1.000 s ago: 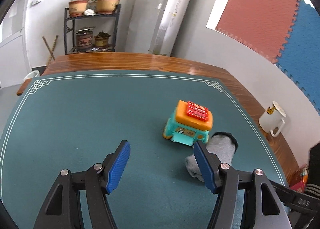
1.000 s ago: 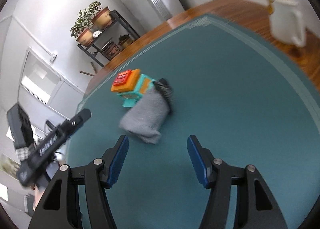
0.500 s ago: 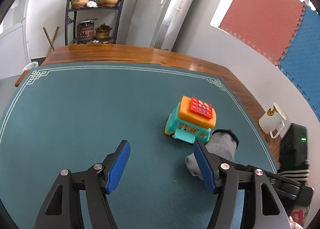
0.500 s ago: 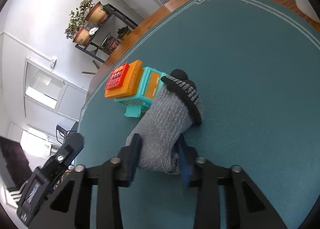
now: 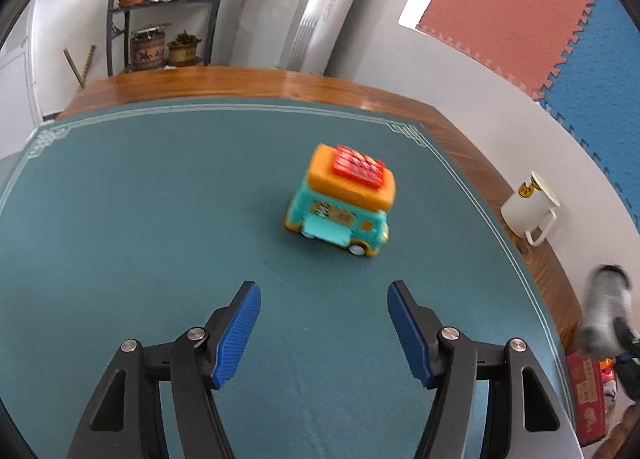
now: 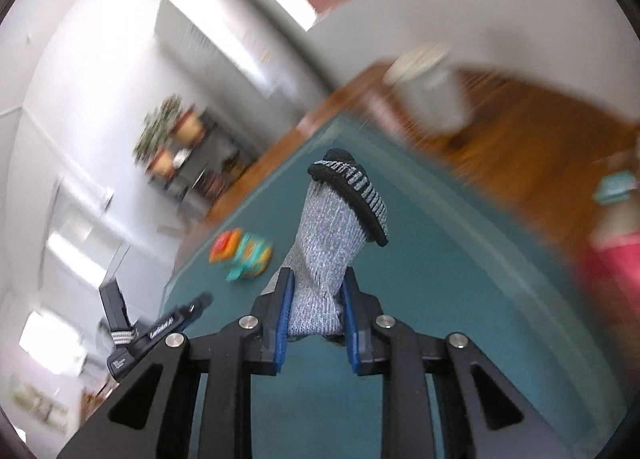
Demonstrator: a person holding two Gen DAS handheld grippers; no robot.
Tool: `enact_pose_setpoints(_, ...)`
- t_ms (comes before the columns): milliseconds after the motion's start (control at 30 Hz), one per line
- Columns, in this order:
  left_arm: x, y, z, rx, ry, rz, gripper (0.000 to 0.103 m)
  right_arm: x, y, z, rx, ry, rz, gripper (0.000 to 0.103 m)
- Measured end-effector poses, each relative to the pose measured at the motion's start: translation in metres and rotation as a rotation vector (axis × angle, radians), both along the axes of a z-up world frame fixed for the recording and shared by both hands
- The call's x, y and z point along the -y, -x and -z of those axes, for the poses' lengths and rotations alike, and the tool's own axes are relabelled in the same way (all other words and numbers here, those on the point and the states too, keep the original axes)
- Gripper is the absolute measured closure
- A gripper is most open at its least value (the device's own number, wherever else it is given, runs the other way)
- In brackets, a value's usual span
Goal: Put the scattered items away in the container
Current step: 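Carry the glove to the red tin box and open the right gripper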
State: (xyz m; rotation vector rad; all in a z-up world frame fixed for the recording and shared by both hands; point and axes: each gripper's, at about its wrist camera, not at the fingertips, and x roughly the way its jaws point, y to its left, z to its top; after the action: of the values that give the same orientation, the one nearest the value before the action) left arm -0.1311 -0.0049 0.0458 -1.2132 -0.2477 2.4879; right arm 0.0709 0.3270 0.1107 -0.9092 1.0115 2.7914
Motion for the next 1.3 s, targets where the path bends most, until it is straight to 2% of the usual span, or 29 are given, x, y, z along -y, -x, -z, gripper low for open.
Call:
enact_pose_setpoints(167, -0.014, -0.011, -0.004, -0.015, 0.012, 0.037, 0.036, -0.061, -0.069, -0.029, 0.004, -0.106, 0.22, 0.078)
enact_pose_setpoints(367, -0.027, -0.021, -0.005, -0.024, 0.029, 0.07, 0.036, -0.092, -0.097, -0.02, 0.09, -0.22, 0.369, 0.078)
enact_pose_setpoints(733, -0.023, -0.021, -0.006, -0.016, 0.034, 0.057, 0.036, -0.108, -0.087, 0.018, 0.23, -0.277, 0.349, 0.078)
enact_pose_setpoints(967, -0.018, -0.018, -0.004, -0.002, 0.029, 0.055, 0.036, -0.104, -0.092, 0.016, 0.218, -0.303, 0.376, 0.078)
enact_pose_setpoints(1033, -0.019, -0.018, -0.003, -0.002, 0.031, 0.054, 0.036, -0.102, -0.094, 0.014, 0.211, -0.308, 0.386, 0.073)
enact_pose_setpoints(1133, -0.017, -0.017, -0.003, 0.0, 0.033, 0.042, 0.036, -0.099, -0.097, 0.011, 0.201, -0.316, 0.402, 0.06)
enact_pose_setpoints(1200, -0.016, -0.017, -0.002, 0.0, 0.033, 0.032, 0.035, -0.097, -0.1, 0.009, 0.193, -0.321, 0.412, 0.045)
enact_pose_setpoints(1233, -0.015, -0.016, -0.002, -0.001, 0.033, 0.026, 0.03, -0.096, -0.101, 0.008, 0.19, -0.324, 0.417, 0.044)
enact_pose_setpoints(1300, -0.015, -0.016, -0.002, -0.013, 0.03, 0.019, 0.029, -0.086, -0.105, 0.001, 0.157, -0.361, 0.443, 0.041)
